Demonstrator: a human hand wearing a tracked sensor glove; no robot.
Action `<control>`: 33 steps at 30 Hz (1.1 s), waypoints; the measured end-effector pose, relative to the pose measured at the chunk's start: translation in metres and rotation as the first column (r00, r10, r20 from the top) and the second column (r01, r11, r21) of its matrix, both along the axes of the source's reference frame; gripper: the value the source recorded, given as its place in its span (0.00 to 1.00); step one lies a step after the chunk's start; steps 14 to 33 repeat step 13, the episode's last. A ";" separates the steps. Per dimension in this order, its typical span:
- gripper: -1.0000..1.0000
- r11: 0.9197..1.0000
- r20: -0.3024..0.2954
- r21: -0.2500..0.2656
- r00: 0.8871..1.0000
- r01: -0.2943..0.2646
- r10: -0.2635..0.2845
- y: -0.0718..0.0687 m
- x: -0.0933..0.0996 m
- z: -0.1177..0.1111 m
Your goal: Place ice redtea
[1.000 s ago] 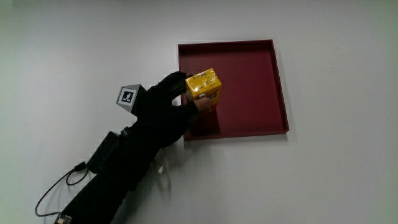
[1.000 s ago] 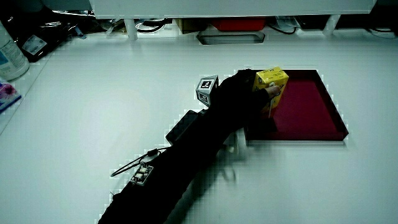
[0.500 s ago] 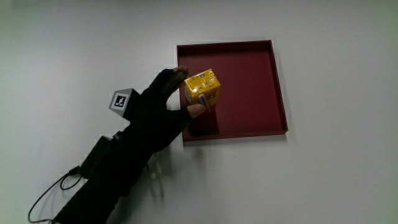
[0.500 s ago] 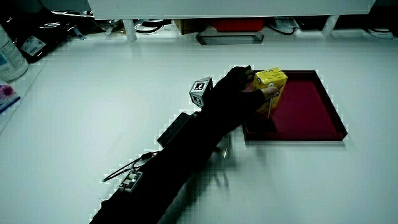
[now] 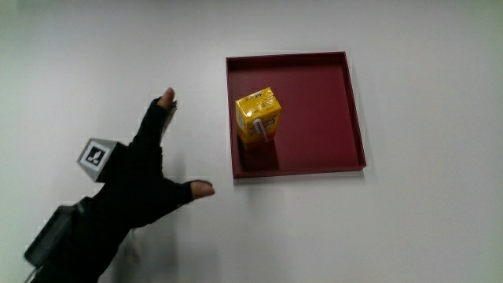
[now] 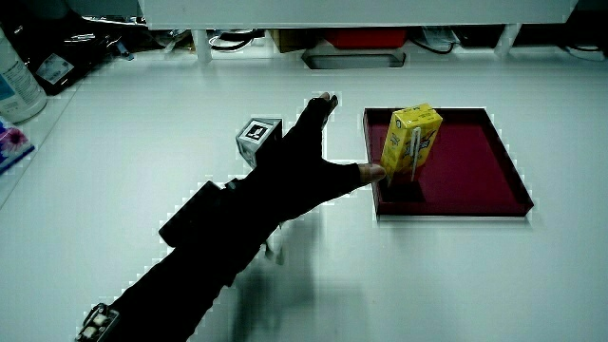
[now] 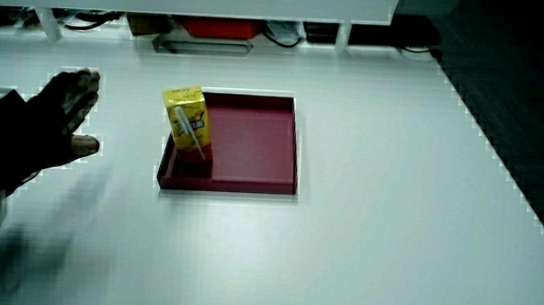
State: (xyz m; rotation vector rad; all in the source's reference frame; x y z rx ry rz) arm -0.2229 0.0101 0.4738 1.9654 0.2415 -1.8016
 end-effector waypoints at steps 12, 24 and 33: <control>0.00 1.000 -0.032 0.011 0.999 0.013 -0.013 0.027 -0.033 -0.020; 0.00 1.000 -0.032 0.013 0.999 0.019 -0.018 0.028 -0.035 -0.021; 0.00 1.000 -0.032 0.013 0.999 0.019 -0.018 0.028 -0.035 -0.021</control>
